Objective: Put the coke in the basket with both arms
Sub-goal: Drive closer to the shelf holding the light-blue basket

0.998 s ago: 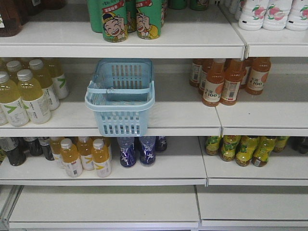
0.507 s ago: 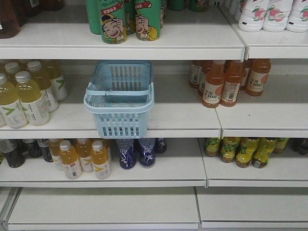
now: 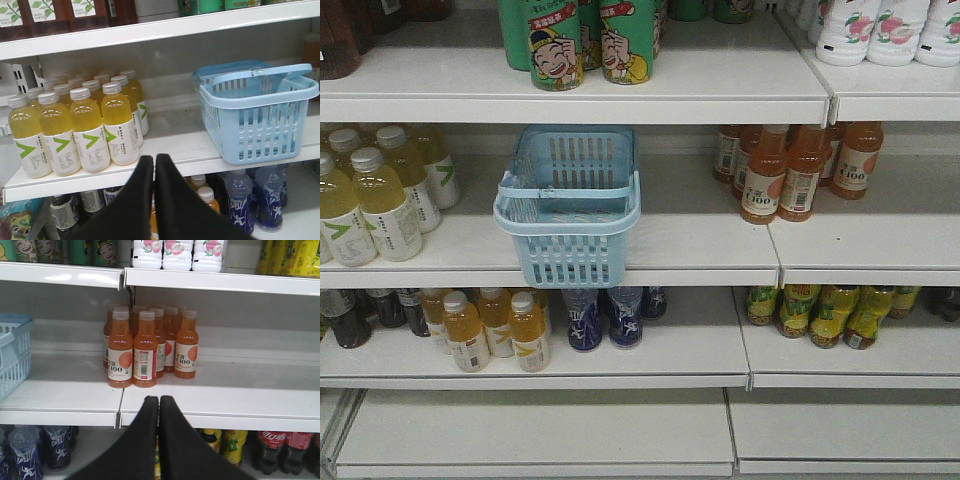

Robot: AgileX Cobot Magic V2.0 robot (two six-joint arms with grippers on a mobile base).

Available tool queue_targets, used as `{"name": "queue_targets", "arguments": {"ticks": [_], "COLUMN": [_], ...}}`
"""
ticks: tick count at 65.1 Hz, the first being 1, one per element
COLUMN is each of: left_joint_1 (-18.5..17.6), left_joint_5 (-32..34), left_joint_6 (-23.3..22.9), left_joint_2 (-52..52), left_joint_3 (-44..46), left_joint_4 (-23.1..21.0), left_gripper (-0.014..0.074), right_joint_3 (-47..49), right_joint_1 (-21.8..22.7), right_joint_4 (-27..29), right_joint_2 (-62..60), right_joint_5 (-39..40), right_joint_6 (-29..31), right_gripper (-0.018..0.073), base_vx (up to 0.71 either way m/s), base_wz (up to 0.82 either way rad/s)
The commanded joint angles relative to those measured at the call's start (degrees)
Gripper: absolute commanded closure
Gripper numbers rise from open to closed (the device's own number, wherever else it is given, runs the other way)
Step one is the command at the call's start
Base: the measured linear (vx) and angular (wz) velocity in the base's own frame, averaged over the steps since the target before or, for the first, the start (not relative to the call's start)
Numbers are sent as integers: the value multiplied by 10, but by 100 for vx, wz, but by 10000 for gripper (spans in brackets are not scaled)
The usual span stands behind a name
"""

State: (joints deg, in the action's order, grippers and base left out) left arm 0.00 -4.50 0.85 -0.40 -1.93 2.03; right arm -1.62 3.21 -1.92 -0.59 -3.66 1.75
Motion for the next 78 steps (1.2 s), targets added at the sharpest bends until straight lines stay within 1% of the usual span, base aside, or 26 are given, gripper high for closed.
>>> {"name": "queue_targets", "arguments": {"ticks": [1, 12, 16, 19, 21, 24, 28, 31, 37, 49, 56, 59, 63, 71, 78], "left_joint_1": [-1, -1, -1, -1, -1, -1, -1, -1, -1, -1, -1, -1, -1, -1, -1], "left_joint_5": [41, 42, 63, 83, 93, 94, 69, 37, -11, -77, -136, -151, -150, -86, -57], "left_joint_6": [-3, -3, -4, -9, -20, -31, -40, -40, -40, -38, 9, 21, 22, 25, 22], "left_joint_2": [-10, -10, -10, -10, -10, -10, -10, -8, 13, 98, 158, 181, 205, 245, 273], "left_joint_3": [1, 1, 1, 2, 4, 13, 28, 44, 82, 188, 253, 272, 282, 280, 282], "left_joint_4": [-2, -2, -2, -13, -24, -39, -53, -58, -60, -123, -126, -126, -126, -126, -128], "left_gripper": [603, 603, 603, 603, 603, 603, 603, 603, 603, 603, 603, 603, 603, 603, 603], "right_joint_3": [-6, -6, -6, -6, -6, -6, -6, -6, -6, -6, -6, -6, -6, -6, -6], "right_joint_1": [3, 3, 3, 3, 3, 3, 3, 3, 3, 1, 1, 1, 1, 1, 1], "right_joint_4": [-2, -2, -2, -2, -2, -2, -2, -2, -2, -2, -2, -2, -2, -2, -2], "right_joint_2": [-10, -10, -10, -10, -10, -10, -10, -10, -10, -10, -10, -10, -10, -10, -10], "right_joint_5": [40, 40, 40, 40, 40, 40, 40, 40, 40, 41, 41, 41, 41, 41, 41], "right_joint_6": [3, 3, 3, 3, 3, 3, 3, 3, 3, 3, 3, 3, 3, 3, 3], "right_gripper": [568, 568, 568, 568, 568, 568, 568, 568, 568, 568, 568, 568, 568, 568, 568], "base_vx": [0, 0, 0, 0, 0, 0, 0, 0, 0, 0, 0, 0, 0, 0, 0], "base_wz": [0, 0, 0, 0, 0, 0, 0, 0, 0, 0, 0, 0, 0, 0, 0]}}
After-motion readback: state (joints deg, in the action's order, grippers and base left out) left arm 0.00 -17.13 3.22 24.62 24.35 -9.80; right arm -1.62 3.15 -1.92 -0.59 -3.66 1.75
